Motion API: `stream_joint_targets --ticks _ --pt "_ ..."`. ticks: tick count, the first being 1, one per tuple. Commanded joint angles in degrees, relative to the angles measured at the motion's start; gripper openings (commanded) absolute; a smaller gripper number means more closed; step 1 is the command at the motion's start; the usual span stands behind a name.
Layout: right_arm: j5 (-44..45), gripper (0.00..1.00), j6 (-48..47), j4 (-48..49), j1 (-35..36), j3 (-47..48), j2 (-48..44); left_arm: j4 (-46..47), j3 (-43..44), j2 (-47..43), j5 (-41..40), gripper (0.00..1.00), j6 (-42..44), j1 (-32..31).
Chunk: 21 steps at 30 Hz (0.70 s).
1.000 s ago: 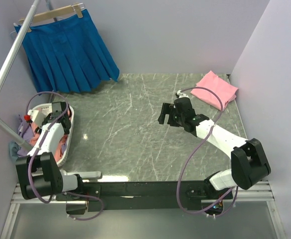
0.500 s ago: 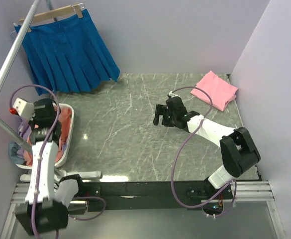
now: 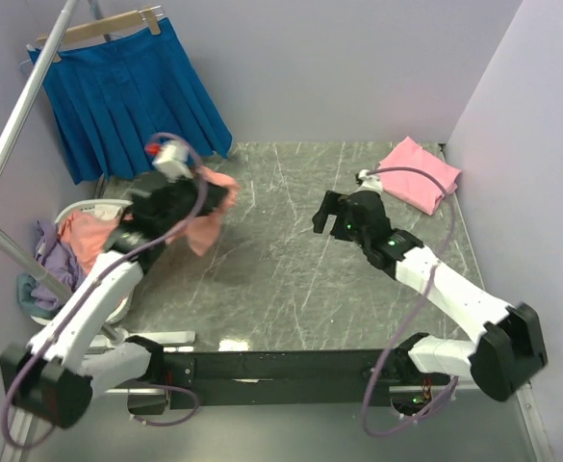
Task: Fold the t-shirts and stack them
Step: Move the tshirt to the center of the board
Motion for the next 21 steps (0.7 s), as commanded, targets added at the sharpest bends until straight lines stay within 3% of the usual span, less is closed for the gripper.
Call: stream_joint_targets --ticks 1,8,14,15,17,19,20,21 --pt "5.3 1.00 1.4 -0.3 0.4 -1.6 -7.8 11.0 -0.1 8.4 1.9 0.02 5.0 -11.5" --pt "11.5 1.00 2.0 -4.7 0.4 -3.8 -15.3 12.2 8.1 29.3 -5.9 0.01 7.7 -30.6" --pt "17.0 1.00 2.7 -8.5 0.4 -4.3 -16.4 11.4 17.2 40.9 -10.7 0.01 8.0 -39.8" --pt "19.0 1.00 2.8 -9.4 0.4 -4.5 -16.5 10.6 19.2 41.6 -10.7 0.22 8.4 -40.4" --pt "20.3 1.00 3.3 -9.9 0.3 -5.0 -16.9 11.3 19.6 42.1 -10.7 0.52 9.7 -42.1" --pt "20.8 1.00 2.9 -9.5 0.2 -5.8 -17.5 12.2 18.1 40.3 -14.9 0.70 10.9 -43.2" --pt "20.7 1.00 2.8 -9.2 0.2 -6.0 -17.4 12.5 17.4 39.2 -16.9 0.89 10.8 -43.6" --pt "20.5 1.00 2.7 -8.3 0.2 -6.6 -17.5 12.6 15.4 36.4 -22.4 0.98 9.6 -43.6"
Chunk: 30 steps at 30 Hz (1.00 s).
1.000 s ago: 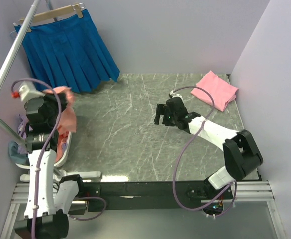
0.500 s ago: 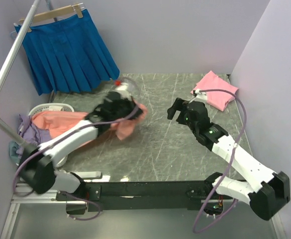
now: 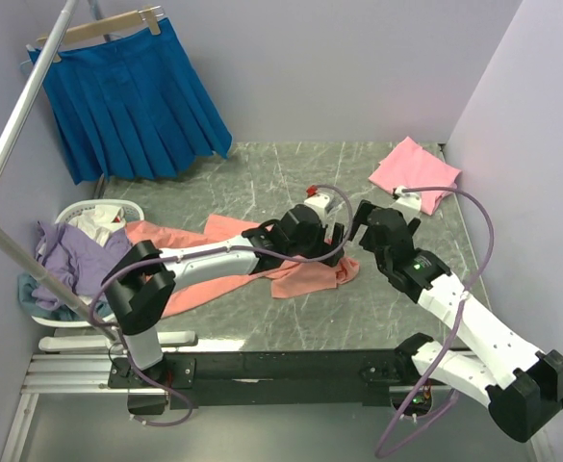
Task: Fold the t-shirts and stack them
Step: Move the tshirt to the center of the board
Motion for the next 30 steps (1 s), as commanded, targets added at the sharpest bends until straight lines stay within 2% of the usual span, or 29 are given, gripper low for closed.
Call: stream_joint_targets --ticks 1,2,3,5,7,9,10,13,15,19,22,23,25,26,27,29,30 --pt "-0.1 1.00 0.2 2.5 0.7 -1.5 -0.7 5.3 -1.5 -8.2 -13.2 0.99 0.2 -2.0" --pt "-1.2 1.00 -0.3 3.2 0.8 -1.8 -0.1 4.5 -3.3 -9.7 -17.6 0.99 -1.3 -1.9" --pt "-2.7 1.00 -0.9 4.5 0.7 -1.8 0.6 1.6 -4.1 -12.7 -28.2 0.99 -2.1 -1.9" --pt "-8.5 1.00 -3.3 5.6 0.7 -0.9 3.4 -3.4 -5.2 -15.0 -37.9 0.99 -5.4 -0.9" --pt "-13.5 1.00 -4.3 6.3 0.7 0.4 6.4 -10.7 -6.0 -17.7 -46.7 0.99 -7.5 1.6" --pt "-16.6 1.00 -4.6 6.5 0.6 2.5 11.5 -16.2 -7.2 -19.4 -48.9 0.99 -12.5 4.6" --pt "-18.4 1.00 -4.3 6.9 0.6 3.0 13.2 -20.4 -7.6 -19.8 -48.0 0.99 -14.5 8.0" --pt "-24.4 1.00 -3.0 7.7 0.7 4.9 18.2 -21.6 -12.2 -21.4 -42.5 0.99 -16.9 14.6" --pt "-31.8 0.95 -2.3 11.3 0.8 4.1 20.2 -21.9 -14.7 -21.9 -40.1 0.99 -18.3 17.2" --pt "-30.7 0.90 -0.3 10.3 1.3 4.7 24.2 -22.1 -16.5 -21.0 -37.3 0.99 -18.4 20.8" --pt "-31.2 0.80 -0.4 10.5 1.3 5.0 26.6 -22.0 -16.8 -19.4 -36.6 0.99 -18.2 21.3" --pt "-31.6 0.72 -0.4 10.6 1.3 5.2 27.7 -22.0 -16.6 -19.0 -36.3 1.00 -17.8 21.4" --pt "-32.8 0.63 -0.5 10.3 1.3 6.1 29.0 -21.8 -16.4 -17.7 -35.4 0.99 -17.5 21.7" --pt "-33.0 0.51 -0.5 10.0 1.3 6.8 30.2 -21.7 -16.3 -17.4 -35.0 0.99 -17.0 21.7" --pt "-32.7 0.46 -0.5 9.7 1.3 7.1 30.5 -21.3 -16.3 -16.7 -34.6 0.98 -16.9 21.8" --pt "-31.3 0.43 -0.5 9.2 1.3 7.2 30.8 -20.8 -16.6 -16.1 -34.0 0.98 -16.0 21.8" --pt "-30.4 0.46 -0.5 8.5 1.3 7.5 31.1 -20.5 -16.6 -15.5 -33.6 0.98 -15.6 22.0"
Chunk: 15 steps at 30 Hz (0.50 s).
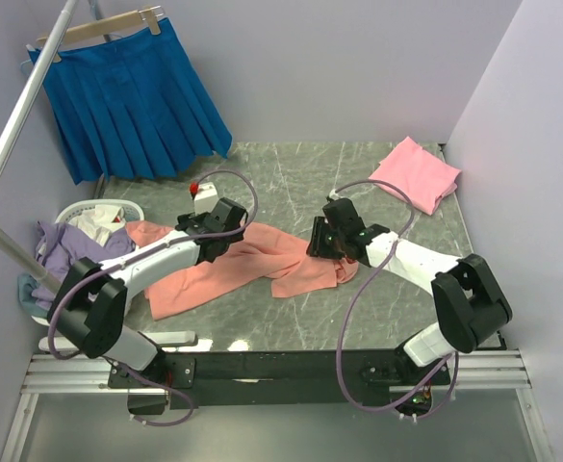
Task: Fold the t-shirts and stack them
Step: Move the tshirt to the center of the board
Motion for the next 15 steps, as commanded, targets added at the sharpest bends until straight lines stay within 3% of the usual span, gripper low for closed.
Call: stream_joint_targets --ticks 1,2,5,10,15 --pt "2.5 0.56 -0.3 -1.1 0.5 3.9 1.0 1.6 0.7 1.8 2.3 0.99 1.4 0.5" --pt "3.9 0.75 -0.4 -4.1 0.7 4.6 1.1 1.6 0.8 2.3 2.4 0.99 1.7 0.5" --pt "5.6 0.86 -0.9 -5.9 0.9 3.8 -3.3 1.2 0.6 1.9 2.3 0.99 2.2 0.6" --pt "6.8 0.89 -2.1 -8.6 0.8 1.2 -8.3 2.0 -1.4 0.2 5.9 0.99 3.3 0.6" --pt "6.7 0.83 -5.3 -8.1 0.9 -1.3 -7.4 4.4 -5.0 -2.2 9.6 0.99 2.1 0.4"
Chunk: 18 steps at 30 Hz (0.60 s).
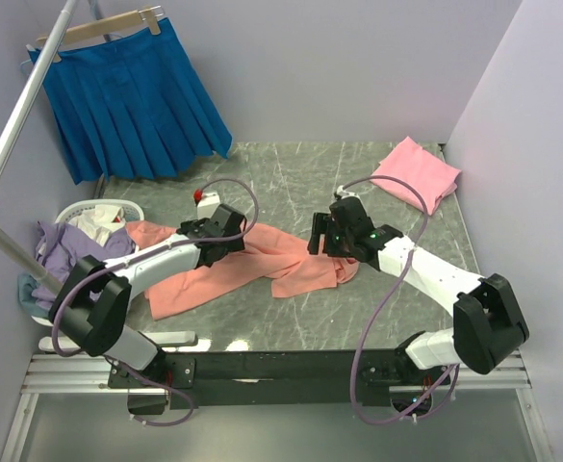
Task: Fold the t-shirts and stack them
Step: Move the tshirt to the center of the board
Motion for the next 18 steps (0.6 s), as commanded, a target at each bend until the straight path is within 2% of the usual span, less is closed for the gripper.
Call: stream_joint_targets --ticks 1,8,14,15,16,18 --pt "2.4 0.83 -3.6 -1.4 0.2 -3.5 -0.4 3.4 -4.4 -4.4 4.3 0.99 -1.2 -0.2" --pt "2.3 0.73 -4.3 3.8 0.3 -8.8 -3.0 3.4 -11.0 -14.4 1.9 0.99 -6.6 -3.8" --pt "1.4 0.70 -5.4 7.0 0.4 -9.3 -0.4 -0.6 -13.3 -19.7 -2.6 0.99 -11.6 -8.0" --pt "1.2 0.67 -5.5 7.3 0.3 -9.2 0.3 -1.0 -13.6 -20.1 -3.1 1.00 -12.3 -8.6" --pt "0.9 0.59 -5.6 7.7 0.3 -9.2 1.6 -1.9 -14.4 -20.5 -4.2 0.99 -13.8 -9.0" --pt "-0.4 0.50 -5.7 9.2 0.3 -9.2 2.8 -2.5 -15.5 -21.9 -4.6 0.99 -15.1 -10.1"
